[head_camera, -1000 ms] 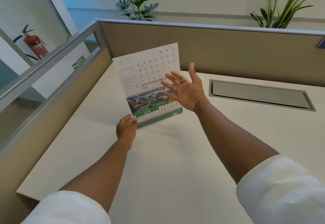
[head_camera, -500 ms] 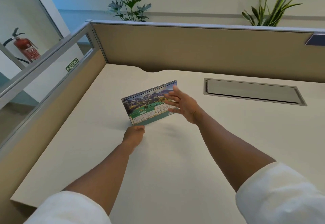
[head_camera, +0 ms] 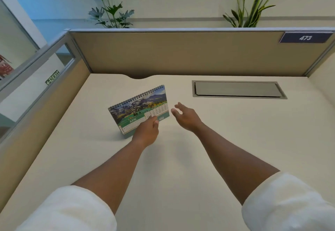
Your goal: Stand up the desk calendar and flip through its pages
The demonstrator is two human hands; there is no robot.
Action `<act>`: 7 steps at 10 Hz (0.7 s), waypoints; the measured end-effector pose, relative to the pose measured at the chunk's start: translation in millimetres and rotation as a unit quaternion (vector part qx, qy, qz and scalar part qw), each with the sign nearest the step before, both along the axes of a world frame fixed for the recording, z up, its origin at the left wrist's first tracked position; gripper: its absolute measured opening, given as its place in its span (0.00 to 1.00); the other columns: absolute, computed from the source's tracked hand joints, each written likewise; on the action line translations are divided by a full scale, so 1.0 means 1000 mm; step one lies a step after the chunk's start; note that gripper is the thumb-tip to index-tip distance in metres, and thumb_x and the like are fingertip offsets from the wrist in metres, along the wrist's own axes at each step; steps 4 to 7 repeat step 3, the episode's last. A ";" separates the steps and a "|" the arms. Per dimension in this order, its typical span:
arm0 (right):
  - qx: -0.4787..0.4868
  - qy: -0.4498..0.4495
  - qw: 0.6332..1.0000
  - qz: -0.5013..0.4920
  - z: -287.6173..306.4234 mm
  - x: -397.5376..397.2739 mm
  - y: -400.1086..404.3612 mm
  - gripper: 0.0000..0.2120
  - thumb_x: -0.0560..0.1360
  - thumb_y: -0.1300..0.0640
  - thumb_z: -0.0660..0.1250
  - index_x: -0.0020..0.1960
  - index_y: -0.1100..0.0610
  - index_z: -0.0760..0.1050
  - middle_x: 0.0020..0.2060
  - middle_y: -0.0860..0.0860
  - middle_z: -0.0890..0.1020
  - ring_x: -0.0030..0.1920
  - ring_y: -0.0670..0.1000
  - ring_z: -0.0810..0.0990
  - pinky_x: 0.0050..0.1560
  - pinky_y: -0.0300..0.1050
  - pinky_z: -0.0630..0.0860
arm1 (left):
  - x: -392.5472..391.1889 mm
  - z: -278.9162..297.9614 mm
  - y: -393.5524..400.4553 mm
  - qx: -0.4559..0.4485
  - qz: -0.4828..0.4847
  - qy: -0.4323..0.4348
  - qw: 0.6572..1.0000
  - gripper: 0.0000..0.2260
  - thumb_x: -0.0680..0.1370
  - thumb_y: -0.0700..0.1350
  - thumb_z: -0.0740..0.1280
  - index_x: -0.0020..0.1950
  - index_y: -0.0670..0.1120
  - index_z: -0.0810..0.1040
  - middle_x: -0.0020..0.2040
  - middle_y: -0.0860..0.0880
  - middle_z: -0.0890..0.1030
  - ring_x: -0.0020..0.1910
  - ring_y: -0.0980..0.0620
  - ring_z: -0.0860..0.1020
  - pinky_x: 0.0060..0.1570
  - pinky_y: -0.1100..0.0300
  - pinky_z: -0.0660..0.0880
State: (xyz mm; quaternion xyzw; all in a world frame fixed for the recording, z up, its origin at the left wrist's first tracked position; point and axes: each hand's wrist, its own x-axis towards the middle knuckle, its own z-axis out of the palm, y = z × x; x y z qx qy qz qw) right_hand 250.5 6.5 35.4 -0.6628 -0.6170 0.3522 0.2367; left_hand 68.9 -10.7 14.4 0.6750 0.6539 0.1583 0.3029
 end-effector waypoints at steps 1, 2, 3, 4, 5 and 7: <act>0.015 -0.043 0.999 -0.006 0.000 0.012 -0.004 0.25 0.82 0.46 0.55 0.76 0.56 0.63 0.79 0.52 0.60 0.76 0.55 0.64 0.73 0.52 0.63 | 0.015 0.007 0.003 -0.011 -0.045 0.033 0.998 0.23 0.84 0.53 0.50 0.78 0.49 0.60 0.80 0.48 0.56 0.77 0.45 0.60 0.72 0.51 0.61; 0.027 -0.080 0.996 -0.006 0.006 0.022 -0.011 0.25 0.83 0.48 0.52 0.77 0.56 0.59 0.80 0.51 0.55 0.79 0.52 0.55 0.74 0.52 0.59 | 0.029 0.020 0.002 0.004 -0.093 0.072 0.993 0.24 0.85 0.52 0.48 0.80 0.47 0.55 0.81 0.48 0.52 0.79 0.49 0.52 0.74 0.50 0.55; 0.054 -0.119 0.991 -0.012 0.009 0.028 -0.013 0.25 0.84 0.49 0.50 0.78 0.57 0.57 0.80 0.52 0.51 0.80 0.51 0.47 0.75 0.54 0.57 | 0.045 0.031 0.006 0.039 -0.115 0.088 0.989 0.24 0.85 0.51 0.47 0.80 0.45 0.51 0.81 0.46 0.49 0.80 0.50 0.47 0.76 0.49 0.50; 0.054 -0.119 0.991 -0.012 0.009 0.028 -0.013 0.25 0.84 0.49 0.50 0.78 0.57 0.57 0.80 0.52 0.51 0.80 0.51 0.47 0.75 0.54 0.57 | 0.045 0.031 0.006 0.039 -0.115 0.088 0.989 0.24 0.85 0.51 0.47 0.80 0.45 0.51 0.81 0.46 0.49 0.80 0.50 0.47 0.76 0.49 0.50; 0.054 -0.119 0.991 -0.012 0.009 0.028 -0.013 0.25 0.84 0.49 0.50 0.78 0.57 0.57 0.80 0.52 0.51 0.80 0.51 0.47 0.75 0.54 0.57 | 0.045 0.031 0.006 0.039 -0.115 0.088 0.989 0.24 0.85 0.51 0.47 0.80 0.45 0.51 0.81 0.46 0.49 0.80 0.50 0.47 0.76 0.49 0.50; 0.054 -0.119 0.991 -0.012 0.009 0.028 -0.013 0.25 0.84 0.49 0.50 0.78 0.57 0.57 0.80 0.52 0.51 0.80 0.51 0.47 0.75 0.54 0.57 | 0.045 0.031 0.006 0.039 -0.115 0.088 0.989 0.24 0.85 0.51 0.47 0.80 0.45 0.51 0.81 0.46 0.49 0.80 0.50 0.47 0.76 0.49 0.50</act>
